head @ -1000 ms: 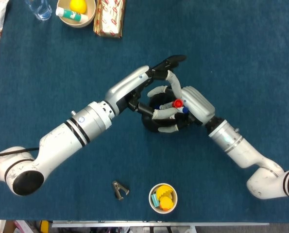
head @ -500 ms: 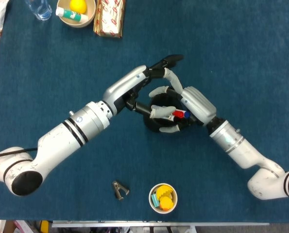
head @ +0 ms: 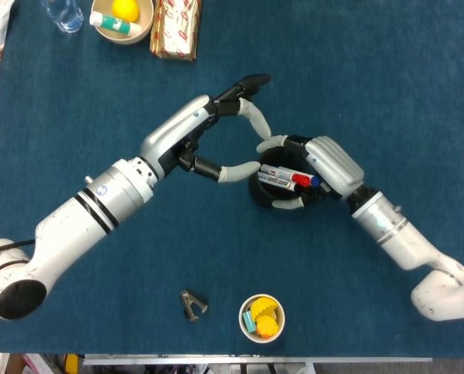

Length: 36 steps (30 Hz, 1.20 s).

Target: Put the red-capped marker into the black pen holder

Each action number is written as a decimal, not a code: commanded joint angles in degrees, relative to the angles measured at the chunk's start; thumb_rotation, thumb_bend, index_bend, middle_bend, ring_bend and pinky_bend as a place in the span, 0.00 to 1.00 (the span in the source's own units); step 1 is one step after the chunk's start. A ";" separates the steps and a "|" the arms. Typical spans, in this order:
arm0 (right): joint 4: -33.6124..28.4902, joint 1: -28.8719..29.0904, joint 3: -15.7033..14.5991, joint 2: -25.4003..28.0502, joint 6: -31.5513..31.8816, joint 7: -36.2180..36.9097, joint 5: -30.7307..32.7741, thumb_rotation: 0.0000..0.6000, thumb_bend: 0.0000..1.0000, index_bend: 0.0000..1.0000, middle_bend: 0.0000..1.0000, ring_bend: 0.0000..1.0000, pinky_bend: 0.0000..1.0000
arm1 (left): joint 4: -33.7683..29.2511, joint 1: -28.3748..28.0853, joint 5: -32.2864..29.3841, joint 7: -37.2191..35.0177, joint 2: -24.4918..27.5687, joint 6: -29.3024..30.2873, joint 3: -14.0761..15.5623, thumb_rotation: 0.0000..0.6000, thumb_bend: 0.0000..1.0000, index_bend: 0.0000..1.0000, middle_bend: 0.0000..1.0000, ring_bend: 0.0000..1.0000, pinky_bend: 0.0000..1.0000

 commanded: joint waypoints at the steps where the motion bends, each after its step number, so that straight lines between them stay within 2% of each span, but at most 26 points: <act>1: 0.59 -0.24 -0.42 -0.18 -0.23 -0.47 -0.07 1.00 0.00 0.52 0.57 0.47 0.46 | 0.13 0.13 0.01 0.09 0.50 0.09 0.05 1.00 0.27 0.45 0.03 0.00 0.04; 9: 2.21 -0.20 -0.93 -0.50 -0.83 -2.08 -0.50 1.00 0.00 0.52 0.57 0.47 0.46 | 0.13 0.50 -0.04 -0.37 1.60 0.48 -0.02 1.00 0.27 0.45 0.03 0.00 0.04; 12: 2.64 -0.16 -1.27 -0.38 -1.23 -3.52 -0.72 1.00 0.00 0.51 0.54 0.45 0.46 | 0.12 0.58 0.11 -0.60 1.68 0.63 0.02 1.00 0.27 0.45 0.03 0.00 0.04; 17: 2.49 0.21 -2.23 0.39 -2.89 -4.96 -1.13 1.00 0.00 0.29 0.42 0.37 0.41 | 0.12 0.59 0.36 -0.80 1.84 0.70 0.15 1.00 0.27 0.45 0.03 0.00 0.04; 19: 1.86 0.50 -2.72 1.11 -3.95 -5.43 -1.30 1.00 0.00 0.15 0.32 0.29 0.37 | 0.12 0.60 0.34 -0.85 1.91 0.73 0.19 1.00 0.27 0.45 0.03 0.00 0.04; 22: 0.75 0.77 -3.09 2.21 -4.79 -6.29 -1.45 1.00 0.00 0.01 0.16 0.18 0.33 | 0.15 0.68 0.27 -1.13 2.03 1.00 0.08 1.00 0.27 0.45 0.03 0.00 0.04; 27: -1.97 1.05 -3.33 4.50 -5.00 -7.27 -1.84 1.00 0.00 0.00 0.03 0.09 0.31 | 0.25 0.76 0.24 -1.37 2.36 1.06 0.11 1.00 0.27 0.45 0.03 0.00 0.04; 36: -8.53 0.50 -2.55 9.97 -1.91 -10.71 -2.50 1.00 0.00 0.00 0.01 0.07 0.29 | -0.14 1.16 0.41 -1.73 3.20 1.56 0.07 1.00 0.27 0.45 0.03 0.00 0.04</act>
